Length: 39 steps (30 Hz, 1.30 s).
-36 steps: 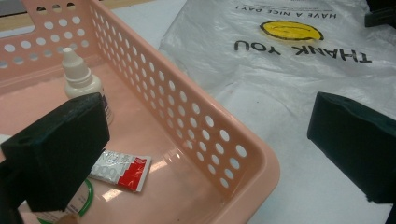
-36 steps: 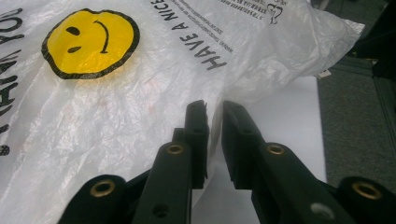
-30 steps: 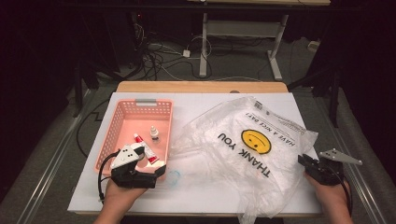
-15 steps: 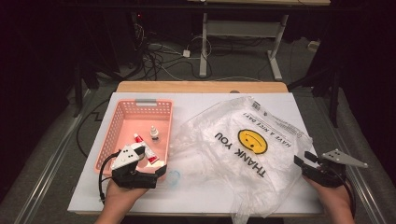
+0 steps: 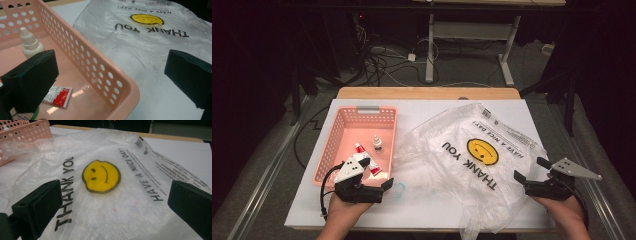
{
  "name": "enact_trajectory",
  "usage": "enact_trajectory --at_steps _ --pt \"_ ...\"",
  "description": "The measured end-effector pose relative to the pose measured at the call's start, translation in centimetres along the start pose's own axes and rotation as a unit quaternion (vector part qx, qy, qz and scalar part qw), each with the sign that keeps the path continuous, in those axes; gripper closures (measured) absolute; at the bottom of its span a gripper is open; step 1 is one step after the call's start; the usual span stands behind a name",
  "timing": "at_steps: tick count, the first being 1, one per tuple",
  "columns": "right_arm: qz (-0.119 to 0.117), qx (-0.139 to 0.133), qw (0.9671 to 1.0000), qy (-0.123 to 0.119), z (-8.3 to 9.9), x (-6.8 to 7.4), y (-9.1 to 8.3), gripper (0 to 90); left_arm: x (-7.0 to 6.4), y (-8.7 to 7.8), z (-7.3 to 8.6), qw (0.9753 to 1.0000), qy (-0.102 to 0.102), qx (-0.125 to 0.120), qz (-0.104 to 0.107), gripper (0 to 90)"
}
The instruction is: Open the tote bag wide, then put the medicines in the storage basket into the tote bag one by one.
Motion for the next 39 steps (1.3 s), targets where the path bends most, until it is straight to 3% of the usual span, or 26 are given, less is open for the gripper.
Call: enact_trajectory --at_steps 14,21,31,36,39 --pt "-0.037 -0.006 0.9979 -0.053 -1.9 5.9 2.3 0.1 -0.3 0.0 0.0 0.9999 0.011 -0.002 0.002 0.0" --pt "-0.067 -0.003 0.9959 -0.061 -3.0 8.9 3.7 0.2 -0.5 -0.1 -0.1 0.9998 0.015 -0.008 0.005 0.0" --pt "-0.103 0.007 0.9913 -0.082 -4.2 12.3 6.0 0.4 -0.2 -0.2 0.0 0.9997 0.02 -0.008 0.008 0.0" --pt "-0.123 0.014 0.9884 -0.087 -3.6 13.4 6.8 0.1 -0.3 -0.1 0.0 0.9997 0.021 -0.011 0.007 0.0" --pt "-0.127 0.025 0.9854 -0.11 -3.0 14.2 6.9 0.1 -0.5 0.0 -0.1 0.9997 0.023 -0.009 0.008 0.0"
Point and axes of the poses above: each handheld gripper's, and its own axes: y roughly forward along the jaws, z roughly out of its underside, x roughly to its left, the point moved 1 cm from there along y, roughly forward along the jaws, and after that the axes turned 12 degrees about z, right-handed, at the moved point
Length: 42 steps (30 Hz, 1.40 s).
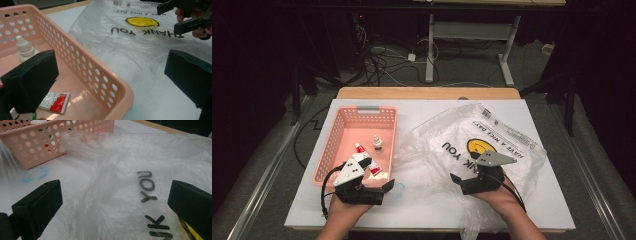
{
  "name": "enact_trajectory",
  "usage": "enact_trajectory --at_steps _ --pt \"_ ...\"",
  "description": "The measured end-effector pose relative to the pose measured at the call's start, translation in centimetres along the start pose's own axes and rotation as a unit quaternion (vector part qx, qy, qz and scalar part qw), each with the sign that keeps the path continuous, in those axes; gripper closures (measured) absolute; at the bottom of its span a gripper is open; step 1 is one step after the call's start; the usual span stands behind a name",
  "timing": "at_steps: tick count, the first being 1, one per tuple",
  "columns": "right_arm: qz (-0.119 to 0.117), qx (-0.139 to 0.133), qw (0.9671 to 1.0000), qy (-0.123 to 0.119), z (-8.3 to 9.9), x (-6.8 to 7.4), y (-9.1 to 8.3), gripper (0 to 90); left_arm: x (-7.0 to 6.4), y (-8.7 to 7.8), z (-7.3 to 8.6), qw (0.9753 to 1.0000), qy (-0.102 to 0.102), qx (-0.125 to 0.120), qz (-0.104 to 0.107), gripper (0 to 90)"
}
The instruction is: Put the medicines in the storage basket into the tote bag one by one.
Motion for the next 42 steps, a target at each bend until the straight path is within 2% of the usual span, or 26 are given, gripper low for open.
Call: enact_trajectory --at_steps 8,16,21,24,28,29,31,33,37,41,42 --pt "-0.009 0.014 0.9999 -0.005 0.5 0.7 0.2 1.4 0.0 0.0 0.1 1.0 -0.008 -0.003 0.001 0.0" --pt "-0.014 0.032 0.9992 -0.019 0.9 0.7 -0.2 4.9 -0.5 -0.1 0.3 0.9999 0.006 0.008 -0.005 0.0" --pt "-0.028 0.046 0.9985 -0.009 1.1 0.4 -0.6 17.8 -0.9 0.0 0.3 0.9999 0.003 0.006 -0.011 0.0" --pt "-0.041 0.054 0.9977 -0.008 1.2 0.5 -0.6 25.3 -1.1 0.2 0.3 0.9998 0.011 0.009 -0.011 0.0" --pt "-0.053 0.075 0.9952 -0.035 1.5 1.1 0.1 35.9 -1.0 0.2 0.2 0.9999 0.011 0.007 -0.01 0.0" --pt "-0.053 0.075 0.9952 -0.035 1.5 1.1 0.1 35.9 -1.0 0.2 0.3 0.9999 0.011 0.008 -0.009 0.0" --pt "-0.056 0.086 0.9932 -0.055 1.6 1.5 0.4 41.7 -0.9 0.2 0.4 0.9999 0.009 0.007 -0.006 0.0" --pt "-0.055 0.092 0.9928 -0.055 1.6 1.7 0.5 42.9 -0.8 0.1 0.4 0.9999 0.009 0.007 -0.006 0.0" --pt "-0.058 0.104 0.9899 -0.076 1.8 2.1 1.1 47.0 -0.6 -0.1 0.4 0.9999 0.007 0.005 -0.006 0.0" --pt "-0.056 0.117 0.9878 -0.086 2.1 2.2 1.4 50.6 -0.6 -0.1 0.5 1.0 0.004 0.004 -0.006 0.0" --pt "-0.054 0.12 0.9879 -0.081 2.2 2.2 1.4 51.4 -0.6 0.0 0.5 1.0 0.004 0.005 -0.006 0.0"
Point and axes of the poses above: each handheld gripper's, and its own axes: y roughly forward along the jaws, z roughly out of its underside, x roughly to its left, the point moved 1 cm from there along y, roughly forward along the jaws, and after that the axes turned 12 degrees about z, right-handed, at the moved point
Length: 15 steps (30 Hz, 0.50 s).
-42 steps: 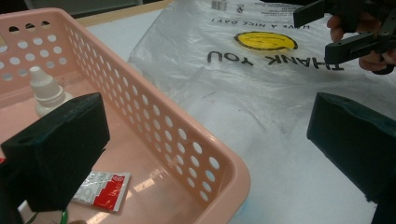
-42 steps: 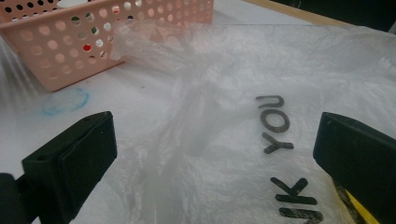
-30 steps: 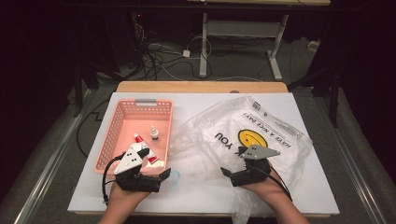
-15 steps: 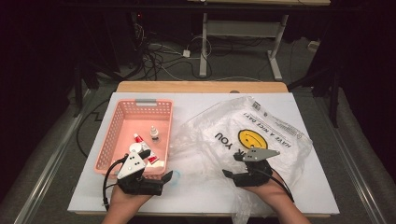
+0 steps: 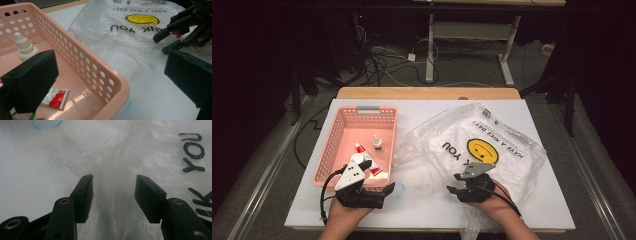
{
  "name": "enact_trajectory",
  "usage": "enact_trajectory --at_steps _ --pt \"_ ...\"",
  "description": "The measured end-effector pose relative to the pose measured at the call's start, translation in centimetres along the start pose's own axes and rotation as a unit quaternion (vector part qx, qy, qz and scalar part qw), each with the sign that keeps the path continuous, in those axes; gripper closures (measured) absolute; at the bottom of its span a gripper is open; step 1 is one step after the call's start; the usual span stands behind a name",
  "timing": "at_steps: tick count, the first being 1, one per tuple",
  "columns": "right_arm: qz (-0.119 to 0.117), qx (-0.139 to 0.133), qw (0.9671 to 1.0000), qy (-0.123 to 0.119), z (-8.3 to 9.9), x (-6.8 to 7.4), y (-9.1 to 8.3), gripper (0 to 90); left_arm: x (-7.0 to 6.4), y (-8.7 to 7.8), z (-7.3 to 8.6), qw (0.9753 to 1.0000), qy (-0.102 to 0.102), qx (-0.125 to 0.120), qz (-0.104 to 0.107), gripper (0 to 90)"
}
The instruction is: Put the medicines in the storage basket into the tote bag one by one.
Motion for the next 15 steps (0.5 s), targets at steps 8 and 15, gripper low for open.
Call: enact_trajectory --at_steps 8,15 --pt "0.011 0.004 0.9997 0.022 0.59 -0.67 0.45 62.1 -0.22 0.44 0.01 1.0 -0.003 0.004 0.004 0.0" --pt "-0.003 0.001 0.9995 0.03 0.72 -0.91 0.63 80.2 -0.34 0.27 -0.02 1.0 0.0 0.004 0.001 0.0"
Point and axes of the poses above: each handheld gripper's, and its own axes: y roughly forward along the jaws, z roughly out of its underside, x roughly to its left, the point moved 1 cm from there along y, roughly forward along the jaws, and after that the axes turned 12 degrees about z, right-handed, at the moved point
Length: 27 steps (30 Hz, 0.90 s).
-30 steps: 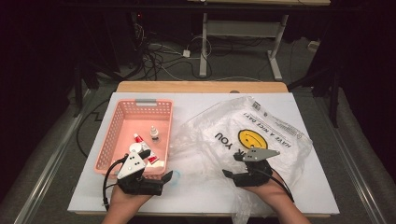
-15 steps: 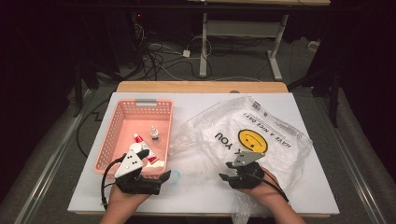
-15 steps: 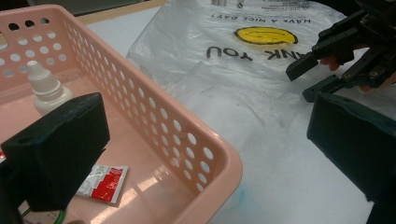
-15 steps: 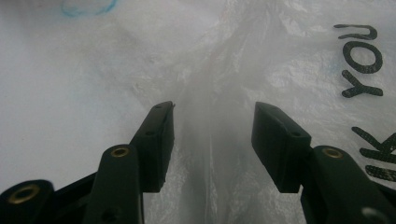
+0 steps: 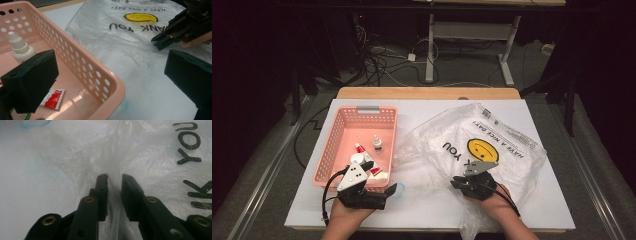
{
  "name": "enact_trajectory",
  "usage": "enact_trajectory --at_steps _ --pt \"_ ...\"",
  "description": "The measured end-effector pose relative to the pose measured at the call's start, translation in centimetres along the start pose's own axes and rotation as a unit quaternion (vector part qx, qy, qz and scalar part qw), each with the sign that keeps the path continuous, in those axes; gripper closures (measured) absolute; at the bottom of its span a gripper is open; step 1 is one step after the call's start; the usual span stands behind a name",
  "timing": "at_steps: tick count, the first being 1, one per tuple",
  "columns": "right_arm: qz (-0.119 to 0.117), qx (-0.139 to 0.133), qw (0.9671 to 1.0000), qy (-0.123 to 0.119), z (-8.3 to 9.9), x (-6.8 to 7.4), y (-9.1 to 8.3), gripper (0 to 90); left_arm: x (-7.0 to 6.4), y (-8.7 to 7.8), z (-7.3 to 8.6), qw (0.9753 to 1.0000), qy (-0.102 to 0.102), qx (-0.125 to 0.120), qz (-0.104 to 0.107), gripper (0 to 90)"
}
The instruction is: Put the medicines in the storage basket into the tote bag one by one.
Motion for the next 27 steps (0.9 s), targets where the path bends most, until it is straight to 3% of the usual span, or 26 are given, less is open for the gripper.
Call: enact_trajectory --at_steps 3,10,17,27 --pt "-0.008 -0.001 0.9999 0.015 0.1 -0.4 0.2 85.7 0.1 -0.1 0.0 1.0 -0.002 -0.001 -0.001 0.0" --pt "-0.001 -0.007 0.9998 0.021 0.1 -0.5 0.1 90.0 0.4 -0.3 0.0 1.0 -0.005 -0.004 -0.002 0.0" --pt "0.01 -0.034 0.9986 0.039 0.0 -0.9 -0.7 90.0 0.4 -0.3 0.0 1.0 -0.006 -0.004 -0.003 0.0" --pt "0.015 -0.081 0.9945 0.066 -0.1 -1.9 -1.9 90.0 0.7 -0.4 0.0 0.9999 -0.013 -0.003 -0.001 0.0"
Point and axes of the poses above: each handheld gripper's, and its own axes: y roughly forward along the jaws, z roughly out of its underside, x roughly to its left, the point moved 1 cm from there along y, roughly forward along the jaws, and after that the axes turned 12 degrees about z, right-handed, at the moved point
